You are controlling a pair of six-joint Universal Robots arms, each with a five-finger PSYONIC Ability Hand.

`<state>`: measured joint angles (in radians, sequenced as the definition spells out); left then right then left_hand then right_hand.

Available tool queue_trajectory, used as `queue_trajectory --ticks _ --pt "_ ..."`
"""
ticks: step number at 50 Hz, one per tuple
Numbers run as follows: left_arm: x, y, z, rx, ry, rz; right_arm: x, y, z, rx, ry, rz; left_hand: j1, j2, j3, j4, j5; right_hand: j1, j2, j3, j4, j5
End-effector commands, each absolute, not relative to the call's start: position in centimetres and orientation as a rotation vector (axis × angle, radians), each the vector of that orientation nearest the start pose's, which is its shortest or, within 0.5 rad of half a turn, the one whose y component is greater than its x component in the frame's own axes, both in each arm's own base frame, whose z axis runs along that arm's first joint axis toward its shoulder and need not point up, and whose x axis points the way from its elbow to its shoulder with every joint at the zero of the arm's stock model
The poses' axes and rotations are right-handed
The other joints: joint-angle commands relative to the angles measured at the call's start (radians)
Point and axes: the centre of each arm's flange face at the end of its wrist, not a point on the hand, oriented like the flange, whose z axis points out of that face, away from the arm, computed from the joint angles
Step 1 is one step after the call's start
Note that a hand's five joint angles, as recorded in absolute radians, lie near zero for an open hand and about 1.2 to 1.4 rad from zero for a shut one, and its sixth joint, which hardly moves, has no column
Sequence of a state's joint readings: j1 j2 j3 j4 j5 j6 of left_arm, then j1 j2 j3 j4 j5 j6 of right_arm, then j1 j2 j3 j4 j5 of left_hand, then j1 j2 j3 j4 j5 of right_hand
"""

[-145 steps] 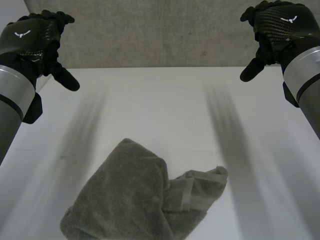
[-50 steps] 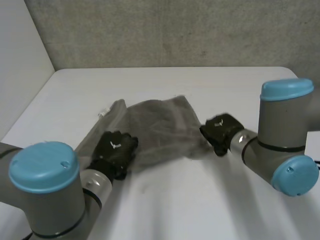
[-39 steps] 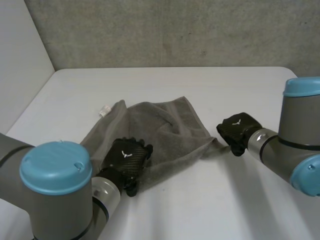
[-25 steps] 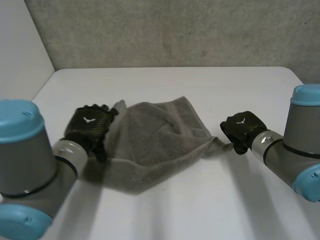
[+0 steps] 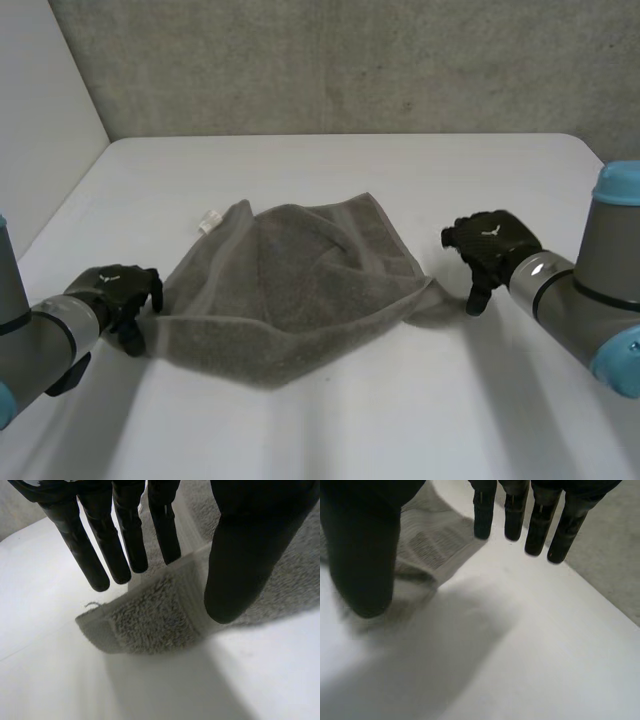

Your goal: Fold the towel.

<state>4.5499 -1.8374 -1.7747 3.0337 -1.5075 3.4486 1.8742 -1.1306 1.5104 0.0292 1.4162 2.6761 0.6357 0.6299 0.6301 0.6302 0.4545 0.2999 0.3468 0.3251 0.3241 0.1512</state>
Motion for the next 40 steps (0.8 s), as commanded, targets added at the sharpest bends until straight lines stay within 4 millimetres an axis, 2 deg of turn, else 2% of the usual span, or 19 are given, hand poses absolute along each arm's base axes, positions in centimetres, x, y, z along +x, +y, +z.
queue_trajectory --ticks 1,2,8,10,11,13,14,16,19,21,22,24,30,35,38,40 --pt "-17.8 -26.8 15.6 0.711 2.628 -1.483 23.0 -30.6 20.1 -0.852 2.347 -1.762 0.589 0.595 0.595 0.594 0.596 -0.125 -0.172 -0.151 -0.150 -0.151" --pt "-17.9 -26.8 15.7 0.717 2.626 -1.488 23.0 -30.8 20.4 -0.820 2.341 -1.766 0.759 0.765 0.764 0.764 0.765 -0.125 -0.172 -0.151 -0.150 -0.151" --pt "-18.2 -26.6 17.1 0.722 2.578 -1.566 23.0 -30.8 20.9 -0.791 2.350 -1.735 0.761 0.766 0.766 0.766 0.767 -0.125 -0.172 -0.151 -0.150 -0.151" --pt "-18.3 -26.4 19.3 0.713 2.513 -1.668 23.4 -30.4 20.8 -0.807 2.354 -1.664 0.761 0.766 0.766 0.766 0.767 -0.125 -0.172 -0.151 -0.150 -0.151" --pt "-18.3 -26.4 19.3 0.713 2.512 -1.668 23.4 -30.4 20.8 -0.807 2.354 -1.664 0.761 0.766 0.766 0.766 0.767 -0.125 -0.172 -0.151 -0.150 -0.151" --pt "-18.4 -26.0 21.5 0.708 2.445 -1.766 24.0 -29.9 20.6 -0.796 2.333 -1.579 0.761 0.766 0.766 0.766 0.767 -0.125 -0.172 -0.151 -0.150 -0.151" --pt "-18.4 -26.0 21.5 0.708 2.445 -1.767 24.0 -29.9 20.6 -0.796 2.333 -1.579 0.761 0.766 0.766 0.766 0.767 -0.125 -0.172 -0.151 -0.150 -0.151" --pt "-18.8 -25.2 24.1 0.709 2.360 -1.883 24.7 -29.7 19.9 -0.769 2.307 -1.500 0.761 0.766 0.766 0.766 0.767 -0.125 -0.172 -0.151 -0.150 -0.151" --pt "-18.9 -24.8 25.2 0.708 2.319 -1.934 24.9 -29.8 19.7 -0.760 2.294 -1.477 0.761 0.766 0.766 0.766 0.767 -0.125 -0.172 -0.151 -0.150 -0.151" --pt "-18.9 -24.2 27.5 0.691 2.232 -2.033 25.3 -29.7 19.0 -0.772 2.279 -1.433 0.761 0.766 0.766 0.766 0.767 -0.125 -0.172 -0.151 -0.150 -0.151" --pt "-18.9 -24.2 27.5 0.691 2.231 -2.033 25.3 -29.7 19.0 -0.772 2.279 -1.432 0.761 0.766 0.766 0.766 0.767 -0.125 -0.172 -0.151 -0.150 -0.151" --pt "-18.8 -23.7 29.3 0.670 2.155 -2.114 26.3 -29.2 18.1 -0.810 2.261 -1.390 0.761 0.766 0.766 0.766 0.767 -0.125 -0.172 -0.151 -0.150 -0.151" --pt "-18.7 -23.2 30.6 0.659 2.099 -2.169 27.4 -29.1 16.6 -0.843 2.257 -1.351 0.761 0.766 0.766 0.766 0.767 -0.125 -0.172 -0.151 -0.150 -0.151" --pt "-18.6 -22.8 31.0 0.652 2.079 -2.187 29.3 -30.1 14.4 -0.870 2.205 -1.374 0.761 0.766 0.766 0.766 0.767 -0.109 -0.156 -0.134 -0.133 -0.135" --pt "-18.5 -22.7 31.3 0.644 2.069 -2.196 29.8 -30.5 13.8 -0.873 2.189 -1.393 0.761 0.766 0.766 0.766 0.767 -0.106 -0.153 -0.131 -0.130 -0.132" --pt "-18.4 -22.6 31.5 0.642 2.061 -2.204 30.5 -31.6 12.4 -0.865 2.182 -1.426 0.761 0.766 0.766 0.766 0.767 -0.060 -0.107 -0.085 -0.084 -0.086"
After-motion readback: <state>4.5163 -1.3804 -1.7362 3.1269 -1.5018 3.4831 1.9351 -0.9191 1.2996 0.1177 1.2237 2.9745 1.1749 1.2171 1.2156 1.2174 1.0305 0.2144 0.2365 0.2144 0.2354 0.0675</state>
